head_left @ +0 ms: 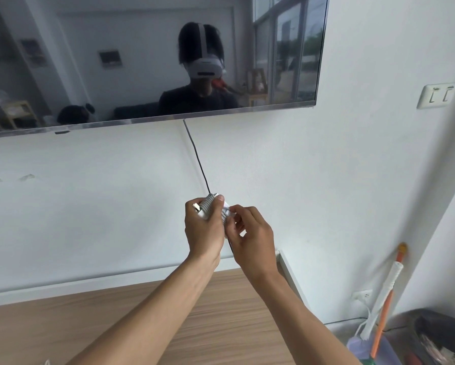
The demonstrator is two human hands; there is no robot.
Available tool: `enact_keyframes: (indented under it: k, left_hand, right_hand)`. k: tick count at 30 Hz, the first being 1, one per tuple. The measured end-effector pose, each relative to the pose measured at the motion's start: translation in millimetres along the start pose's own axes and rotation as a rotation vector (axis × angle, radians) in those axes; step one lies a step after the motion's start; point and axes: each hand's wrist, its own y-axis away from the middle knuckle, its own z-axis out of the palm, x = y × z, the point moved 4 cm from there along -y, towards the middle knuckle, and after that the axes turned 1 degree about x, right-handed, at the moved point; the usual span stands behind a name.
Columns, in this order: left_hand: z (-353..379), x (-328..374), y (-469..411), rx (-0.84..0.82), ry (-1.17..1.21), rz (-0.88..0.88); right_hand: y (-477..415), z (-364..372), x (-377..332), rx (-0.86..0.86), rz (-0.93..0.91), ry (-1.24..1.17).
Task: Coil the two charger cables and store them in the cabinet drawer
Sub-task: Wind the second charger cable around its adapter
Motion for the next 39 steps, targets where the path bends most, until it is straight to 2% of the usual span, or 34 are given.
enact_keyframes:
  k: [8,11,19,28,39]
  left_hand:
    - [-8,-2,1,-0.011,-0.045,-0.007]
    - [-7,7,-3,-0.002,-0.049,0.016]
    - [-6,8,-5,-0.029,-0.031,-0.026]
    - [-14,-11,-4,0.022,-0.039,-0.134]
    - [-8,1,-10,-0.022,-0.058,-0.036]
  right_hand:
    - [7,6,-2,-0.146,-0.078,0.031]
    - [-2,7,-8,-0.121,-0.093,0.041]
    - [-2,11,-4,-0.096,0.007,-0.119]
    - [7,23,7,-0.222,0.004,-0.049]
    - [0,21,0,-0.087,0.265,-0.187]
